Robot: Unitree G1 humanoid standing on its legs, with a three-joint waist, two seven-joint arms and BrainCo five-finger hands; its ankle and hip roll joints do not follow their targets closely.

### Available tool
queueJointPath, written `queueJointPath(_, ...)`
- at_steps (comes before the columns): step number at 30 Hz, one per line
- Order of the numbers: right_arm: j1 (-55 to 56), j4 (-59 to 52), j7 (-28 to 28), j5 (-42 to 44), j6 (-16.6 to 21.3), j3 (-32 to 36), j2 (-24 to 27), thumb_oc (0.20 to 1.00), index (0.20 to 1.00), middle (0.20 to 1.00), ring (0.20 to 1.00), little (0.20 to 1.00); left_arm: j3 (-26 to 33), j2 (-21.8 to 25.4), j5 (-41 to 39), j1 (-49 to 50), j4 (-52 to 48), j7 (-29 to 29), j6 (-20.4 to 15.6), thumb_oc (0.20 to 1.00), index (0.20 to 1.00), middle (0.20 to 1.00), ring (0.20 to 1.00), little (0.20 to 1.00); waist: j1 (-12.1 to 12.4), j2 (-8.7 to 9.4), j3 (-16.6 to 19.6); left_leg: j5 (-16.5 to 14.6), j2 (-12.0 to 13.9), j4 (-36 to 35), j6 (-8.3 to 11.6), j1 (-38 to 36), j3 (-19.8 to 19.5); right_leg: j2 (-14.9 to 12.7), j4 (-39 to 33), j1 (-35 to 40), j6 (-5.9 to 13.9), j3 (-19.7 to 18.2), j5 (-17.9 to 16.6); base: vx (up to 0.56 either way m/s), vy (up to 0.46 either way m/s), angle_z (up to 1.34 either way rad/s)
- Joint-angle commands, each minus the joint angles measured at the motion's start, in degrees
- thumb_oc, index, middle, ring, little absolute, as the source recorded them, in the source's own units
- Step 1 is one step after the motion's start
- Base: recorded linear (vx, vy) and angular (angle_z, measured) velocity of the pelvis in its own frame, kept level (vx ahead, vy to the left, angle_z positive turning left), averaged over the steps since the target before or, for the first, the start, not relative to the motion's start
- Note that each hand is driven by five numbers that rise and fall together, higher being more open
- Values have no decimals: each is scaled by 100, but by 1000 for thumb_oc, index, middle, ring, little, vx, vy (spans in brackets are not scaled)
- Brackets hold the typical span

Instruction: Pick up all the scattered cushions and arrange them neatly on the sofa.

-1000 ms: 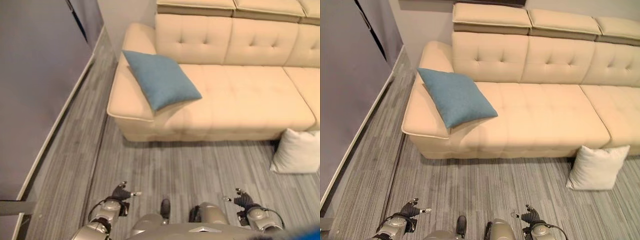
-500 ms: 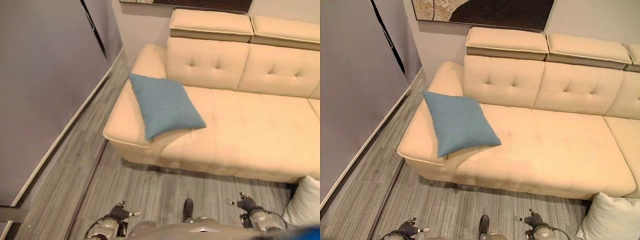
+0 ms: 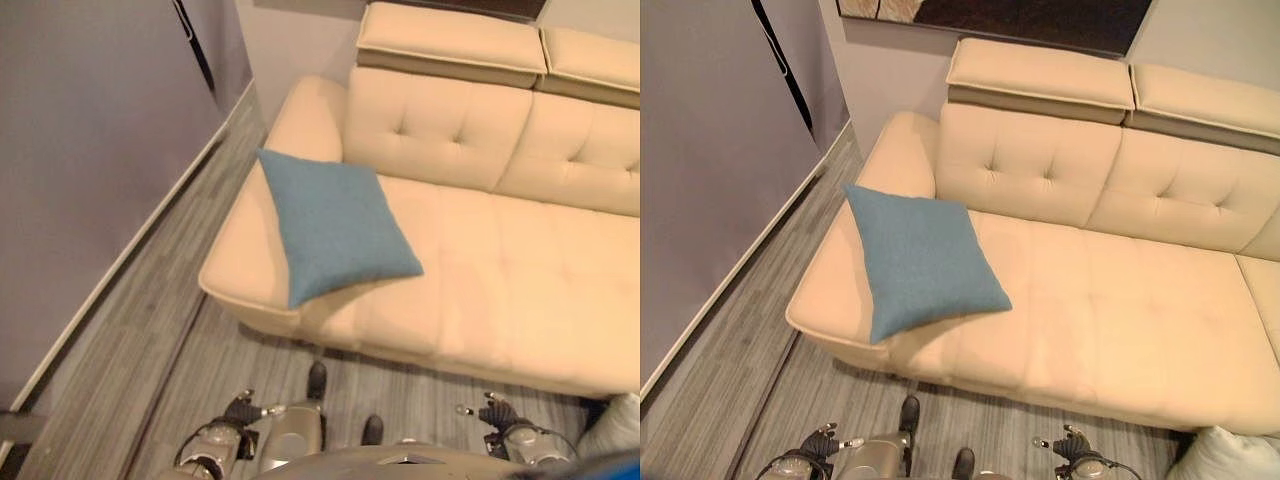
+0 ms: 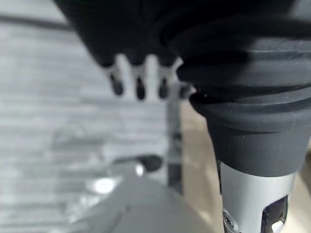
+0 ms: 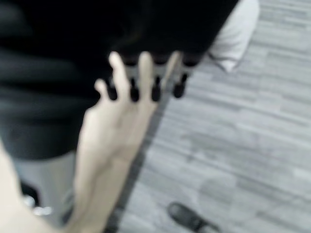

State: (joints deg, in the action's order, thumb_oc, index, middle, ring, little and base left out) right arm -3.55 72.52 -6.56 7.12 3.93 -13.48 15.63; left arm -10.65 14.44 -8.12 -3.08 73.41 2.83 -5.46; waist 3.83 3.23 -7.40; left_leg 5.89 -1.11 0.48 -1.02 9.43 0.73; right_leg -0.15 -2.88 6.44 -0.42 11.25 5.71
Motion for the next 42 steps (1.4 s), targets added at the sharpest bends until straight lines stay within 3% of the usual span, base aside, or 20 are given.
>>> queueJointPath(1, -51, -135, -6, -19, 84, 25, 131, 1000, 1000, 1000, 1000, 1000, 22, 68, 90, -82, 199, 7, -36, 1000, 1000, 1000, 1000, 1000, 131, 116, 226, -513, -169, 317, 214, 78, -122, -153, 756, -324, 500, -254, 177, 182, 190, 0)
queueJointPath(3, -89, -186, 27, -71, 76, 36, 88, 1000, 1000, 1000, 1000, 1000, 33, 130, 109, -114, 154, 7, -19, 1000, 1000, 1000, 1000, 1000, 130, 73, 243, -687, -227, 324, 60, -137, -99, -343, 1553, -604, 692, -191, 48, 151, 200, 4)
queueJointPath(4, -89, -187, 27, -71, 76, 36, 88, 1000, 1000, 1000, 1000, 1000, 33, 130, 109, -115, 154, 7, -18, 1000, 1000, 1000, 1000, 1000, 134, 76, 244, -688, -229, 326, 58, -134, -95, -347, 1568, -615, 695, -196, 55, 56, 127, -7)
queueJointPath(6, -170, -250, 5, -67, 66, 45, 92, 1000, 1000, 1000, 1000, 1000, -11, 209, 68, -212, 59, 13, -38, 1000, 1000, 1000, 1000, 1000, 10, -39, 130, -754, -236, 325, -73, -283, -163, -423, 2643, -1174, 851, -274, -325, 132, 176, 1)
queueJointPath(8, -177, -300, -10, -14, 79, 80, 95, 1000, 1000, 1000, 1000, 1000, -37, 237, 48, -232, 4, 32, -68, 1000, 1000, 1000, 1000, 1000, -94, -84, 122, -789, -257, 225, -94, -444, -254, -367, 2622, -1300, 789, -426, -335, 179, 99, 2)
queueJointPath(9, -171, -300, -27, 11, 85, 98, 106, 1000, 1000, 1000, 1000, 1000, -34, 248, 31, -232, -5, 52, -88, 1000, 1000, 1000, 1000, 1000, -125, -102, 127, -802, -263, 191, -95, -503, -278, -331, 2510, -1365, 755, -469, -294, 185, -16, 14)
queueJointPath(11, -198, -296, -101, 124, 92, 213, 194, 1000, 1000, 1000, 1000, 1000, 99, 255, -269, -329, -84, 156, -193, 1000, 1000, 1000, 1000, 1000, -184, -89, 149, -928, -313, 105, -34, -662, -385, -437, 1221, -1480, 721, -486, -274, 252, -75, 8)
queueJointPath(14, -207, -287, -137, 108, 116, 233, 219, 1000, 1000, 1000, 1000, 1000, 176, 275, -310, -335, -97, 222, -225, 1000, 1000, 1000, 1000, 1000, -188, -61, 141, -960, -303, 113, -13, -700, -377, -451, 1047, -1390, 791, -483, -340, 128, -106, 23)
queueJointPath(15, -212, -444, -239, 174, 205, 337, 376, 1000, 1000, 1000, 1000, 1000, 424, 338, -653, -283, -491, 420, -379, 1000, 1000, 1000, 1000, 1000, -98, 60, 249, -1015, -283, 34, 42, -818, -357, -439, 673, -1079, 762, -442, -401, 172, -162, 32)
queueJointPath(18, -208, -673, -295, 266, 285, 435, 469, 1000, 1000, 1000, 1000, 1000, 556, 350, -896, -233, -854, 554, -485, 1000, 1000, 1000, 1000, 1000, -66, 102, 271, -1007, -243, -33, 80, -867, -359, -396, 528, -942, 734, -413, -402, 140, -166, 11)
queueJointPath(28, -216, -1813, -550, 230, 465, 633, 864, 1000, 1000, 1000, 1000, 1000, 700, 90, -2023, 248, -3838, 792, -890, 1000, 1000, 1000, 1000, 1000, 111, 210, 127, -701, -68, -502, 339, -893, -653, -251, -10, -608, 626, -10, -351, 36, -122, 16)
queueJointPath(42, -850, -1991, -746, 274, 418, 229, 1144, 1000, 1000, 1000, 1000, 1000, -451, 70, -2029, -498, -4450, 510, -890, 1000, 1000, 1000, 1000, 1000, -56, -26, -267, -401, -61, -548, 492, -155, -892, -236, 20, -1279, 555, 286, -395, -53, -43, 21)
